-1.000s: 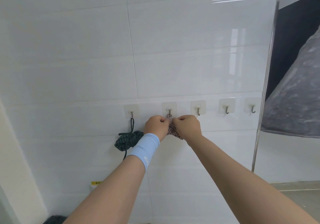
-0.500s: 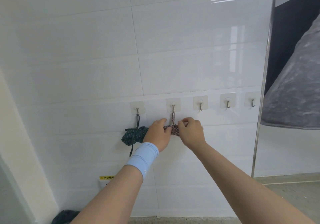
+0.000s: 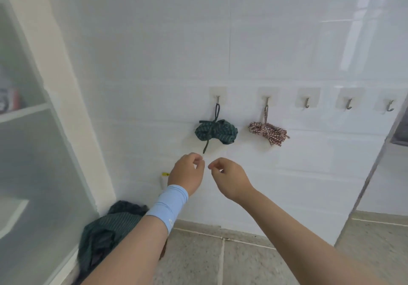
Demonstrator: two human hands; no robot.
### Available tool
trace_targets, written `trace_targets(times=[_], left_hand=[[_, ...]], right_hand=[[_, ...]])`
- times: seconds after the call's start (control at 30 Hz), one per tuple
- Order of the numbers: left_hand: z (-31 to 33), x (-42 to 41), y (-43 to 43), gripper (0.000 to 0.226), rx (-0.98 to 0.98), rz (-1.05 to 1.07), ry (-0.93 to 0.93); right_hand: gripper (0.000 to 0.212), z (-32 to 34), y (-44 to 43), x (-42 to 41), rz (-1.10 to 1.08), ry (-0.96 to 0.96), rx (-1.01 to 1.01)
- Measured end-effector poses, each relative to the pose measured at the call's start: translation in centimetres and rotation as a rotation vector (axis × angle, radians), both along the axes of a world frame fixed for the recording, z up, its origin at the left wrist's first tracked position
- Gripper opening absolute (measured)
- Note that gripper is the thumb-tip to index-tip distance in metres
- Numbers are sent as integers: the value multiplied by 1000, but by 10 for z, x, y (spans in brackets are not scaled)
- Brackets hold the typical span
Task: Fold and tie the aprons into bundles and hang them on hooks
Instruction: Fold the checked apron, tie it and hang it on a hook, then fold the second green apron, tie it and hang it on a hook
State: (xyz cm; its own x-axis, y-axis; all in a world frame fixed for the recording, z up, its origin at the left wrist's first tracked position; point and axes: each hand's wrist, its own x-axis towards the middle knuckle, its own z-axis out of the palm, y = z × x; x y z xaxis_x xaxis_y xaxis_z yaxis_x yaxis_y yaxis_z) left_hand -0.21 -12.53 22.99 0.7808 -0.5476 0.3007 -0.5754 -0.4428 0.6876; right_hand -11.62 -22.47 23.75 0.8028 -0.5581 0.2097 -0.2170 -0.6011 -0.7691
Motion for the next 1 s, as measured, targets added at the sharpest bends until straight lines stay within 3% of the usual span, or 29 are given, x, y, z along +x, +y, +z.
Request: trace_targets(times=[0.33, 0.47, 0.57, 0.7, 0.83, 0.9, 1.0], left_hand=[[-180, 94, 179, 29, 332, 347, 345], [-230, 125, 224, 47, 492, 471, 432], [-262, 132, 245, 63, 633, 476, 528], [-278, 158, 246, 71, 609, 450, 367], [-264, 192, 227, 76, 565, 352, 286], [-263, 203, 220, 79, 575, 319, 246], [-268, 213, 219, 86, 621, 264, 184]], right_hand=[[18, -182, 129, 129, 449, 452, 171], [21, -237, 153, 170, 540, 559, 88], [40, -262, 162, 198, 609, 616, -60], [55, -264, 167, 254, 646, 563, -314], [51, -268, 172, 310, 778, 747, -598], [45, -276, 174, 317, 790, 791, -562], [27, -283, 170, 312, 767, 550, -266]])
